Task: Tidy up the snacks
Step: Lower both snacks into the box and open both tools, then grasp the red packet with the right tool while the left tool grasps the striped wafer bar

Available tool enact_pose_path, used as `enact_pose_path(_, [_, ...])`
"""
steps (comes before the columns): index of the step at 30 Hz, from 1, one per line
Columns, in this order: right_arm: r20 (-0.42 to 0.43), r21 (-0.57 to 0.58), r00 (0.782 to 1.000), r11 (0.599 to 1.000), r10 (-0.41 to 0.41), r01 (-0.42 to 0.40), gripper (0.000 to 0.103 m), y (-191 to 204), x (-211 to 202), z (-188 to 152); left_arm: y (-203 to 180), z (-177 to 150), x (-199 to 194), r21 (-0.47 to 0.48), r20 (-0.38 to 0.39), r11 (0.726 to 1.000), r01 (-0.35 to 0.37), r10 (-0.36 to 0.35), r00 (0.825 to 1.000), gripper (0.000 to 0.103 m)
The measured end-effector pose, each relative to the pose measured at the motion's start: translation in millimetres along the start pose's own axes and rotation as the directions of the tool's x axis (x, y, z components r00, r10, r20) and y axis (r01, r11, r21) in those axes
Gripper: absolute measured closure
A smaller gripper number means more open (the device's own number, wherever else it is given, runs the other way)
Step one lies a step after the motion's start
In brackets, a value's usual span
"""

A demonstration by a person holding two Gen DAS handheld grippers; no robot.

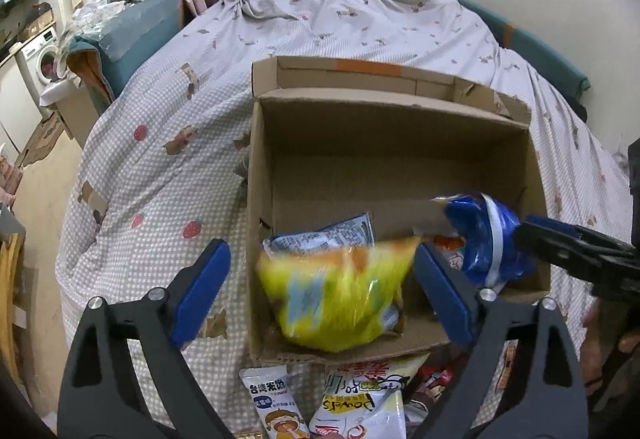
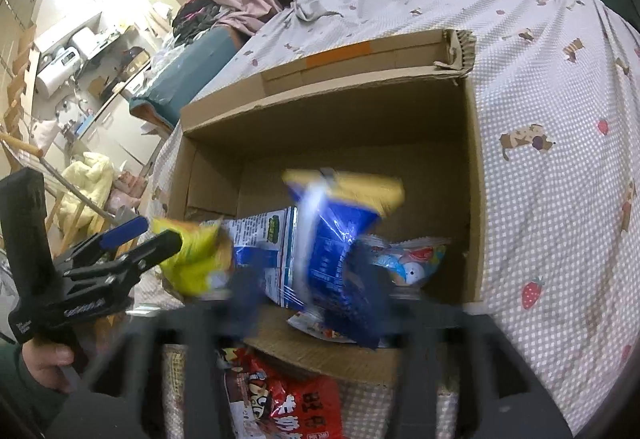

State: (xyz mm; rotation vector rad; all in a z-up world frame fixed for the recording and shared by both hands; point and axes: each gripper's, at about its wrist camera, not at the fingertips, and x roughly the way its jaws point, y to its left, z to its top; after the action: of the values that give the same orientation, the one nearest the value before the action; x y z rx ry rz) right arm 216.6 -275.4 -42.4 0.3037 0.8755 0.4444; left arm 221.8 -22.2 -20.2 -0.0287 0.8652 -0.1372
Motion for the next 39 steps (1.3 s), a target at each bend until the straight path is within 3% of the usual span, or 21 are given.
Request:
enact_pose_path(1, [0.020, 0.002, 1.000, 1.000, -0.001, 0.001, 0.008, -1, -4, 0, -1, 0, -1, 0.005, 0.004, 1.000, -0.006, 0.006, 1.000, 0.011])
enact_pose_path(15, [0.022, -0.019, 1.000, 1.000, -0.011, 0.012, 0.008, 0, -6, 4, 8, 1, -12, -0.047, 0.029, 0.999, 0.000, 0.002, 1.000, 0.011])
enact_pose_path(25, [0.042, 0.019, 0.999, 0.999, -0.032, 0.032, 0.008, -2, -27, -6, 10, -8, -47, -0.042, 0.099, 0.998, -0.041, 0.045, 0.994, 0.011])
enact_pose_path(29, [0.042, 0.018, 0.998, 0.999, -0.038, 0.037, 0.008, 3, -41, -16, 18, -16, -59, -0.071, 0.101, 0.997, -0.007, 0.015, 0.995, 0.011])
enact_pose_path(32, [0.042, 0.004, 0.998, 0.999, -0.036, 0.036, 0.008, 9, -49, -22, 22, -22, -69, -0.092, 0.110, 0.995, -0.025, 0.035, 0.993, 0.011])
enact_pose_path(39, [0.037, 0.032, 0.999, 0.999, -0.028, 0.027, 0.008, 13, -69, -46, 38, -45, -83, -0.173, 0.042, 0.985, -0.013, 0.021, 0.999, 0.002])
